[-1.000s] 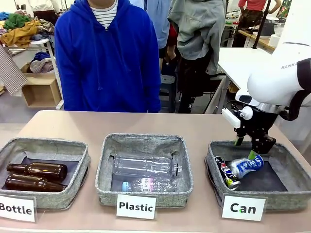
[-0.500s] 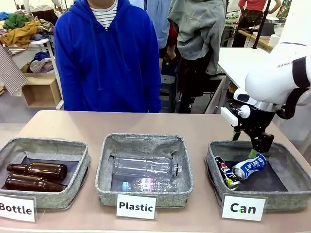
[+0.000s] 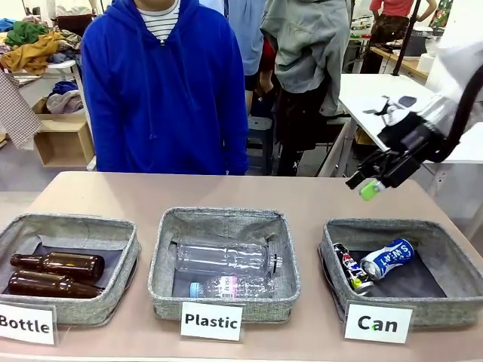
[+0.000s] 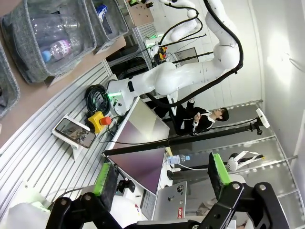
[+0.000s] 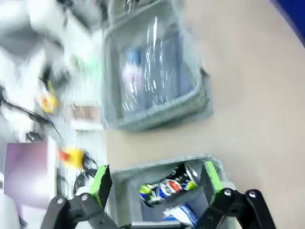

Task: Sort the can waste into the basket.
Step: Pick up the can waste from the table and place it in the right Fabric basket.

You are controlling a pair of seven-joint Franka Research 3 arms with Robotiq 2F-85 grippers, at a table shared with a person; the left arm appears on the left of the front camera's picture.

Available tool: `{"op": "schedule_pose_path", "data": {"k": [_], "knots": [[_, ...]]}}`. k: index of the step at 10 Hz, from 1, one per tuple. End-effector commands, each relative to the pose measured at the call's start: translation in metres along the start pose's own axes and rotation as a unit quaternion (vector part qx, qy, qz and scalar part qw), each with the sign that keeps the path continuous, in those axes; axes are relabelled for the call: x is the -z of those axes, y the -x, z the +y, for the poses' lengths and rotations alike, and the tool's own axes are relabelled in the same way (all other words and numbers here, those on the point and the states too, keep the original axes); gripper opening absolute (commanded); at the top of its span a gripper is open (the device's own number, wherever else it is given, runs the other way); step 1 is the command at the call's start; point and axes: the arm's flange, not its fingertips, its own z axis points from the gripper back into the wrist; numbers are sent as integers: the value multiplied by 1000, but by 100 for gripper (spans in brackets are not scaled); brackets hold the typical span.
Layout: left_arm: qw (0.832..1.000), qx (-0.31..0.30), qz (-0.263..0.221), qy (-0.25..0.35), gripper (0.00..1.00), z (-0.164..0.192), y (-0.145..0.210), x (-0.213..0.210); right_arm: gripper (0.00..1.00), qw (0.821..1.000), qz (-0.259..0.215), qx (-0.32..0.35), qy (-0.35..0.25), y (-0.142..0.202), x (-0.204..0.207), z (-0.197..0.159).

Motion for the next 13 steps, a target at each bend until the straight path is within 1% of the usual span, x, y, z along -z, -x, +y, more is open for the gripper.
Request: {"op": "schedule_pose_path", "data": {"k": [1,2,3,5,6,13], "knots": [[1000,9,-2,8,100,-2,-1,-1,100,883,-380,276,2,13,-9,-9],[1000,9,-2,8,100,-2,-1,-1,100,885,-381,269,7,15,-6,-6],[1000,9,-2,8,100,-2,-1,-1,100,891,-383,244,21,16,-3,-1],[1000,9,-2,8,100,-2,-1,-1,100,898,-379,223,28,15,-1,3],[1000,9,-2,8,100,-2,-1,-1,100,947,-245,207,-26,27,-14,-14],[1000,9,-2,8,100,-2,-1,-1,100,947,-245,207,-26,27,-14,-14]]}}
